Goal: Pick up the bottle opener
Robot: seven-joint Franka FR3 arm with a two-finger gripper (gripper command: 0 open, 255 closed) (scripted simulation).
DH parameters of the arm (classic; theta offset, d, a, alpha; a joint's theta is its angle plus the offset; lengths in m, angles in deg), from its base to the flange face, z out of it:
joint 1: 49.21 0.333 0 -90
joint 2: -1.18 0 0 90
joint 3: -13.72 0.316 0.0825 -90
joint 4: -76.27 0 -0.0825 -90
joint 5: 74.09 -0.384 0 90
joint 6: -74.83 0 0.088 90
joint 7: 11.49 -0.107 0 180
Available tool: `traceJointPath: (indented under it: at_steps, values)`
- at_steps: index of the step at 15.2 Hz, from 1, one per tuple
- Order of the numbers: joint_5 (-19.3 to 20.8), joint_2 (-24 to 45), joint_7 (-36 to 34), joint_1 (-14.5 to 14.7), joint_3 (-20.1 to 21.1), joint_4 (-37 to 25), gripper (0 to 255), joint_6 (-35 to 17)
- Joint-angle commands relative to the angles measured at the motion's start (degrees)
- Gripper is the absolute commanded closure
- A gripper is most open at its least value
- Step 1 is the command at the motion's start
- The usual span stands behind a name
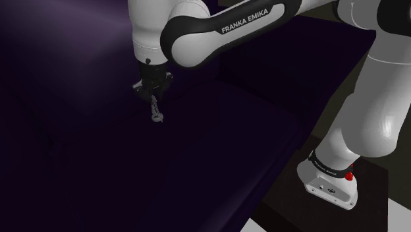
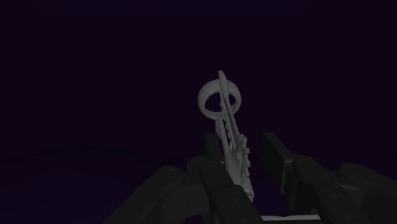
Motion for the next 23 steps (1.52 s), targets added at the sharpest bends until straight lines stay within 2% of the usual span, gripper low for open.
traceJointPath:
  at_steps: [1,8,23]
  values:
    - [0.0,0.0,0.0,0.0,0.0,0.0,255,-0.1]
    - [0.0,0.1,0.0,0.0,0.0,0.0,255,0.0]
    - [-1.5,-0.8,2.2,0.4,0.5,-10.5,255,11.0]
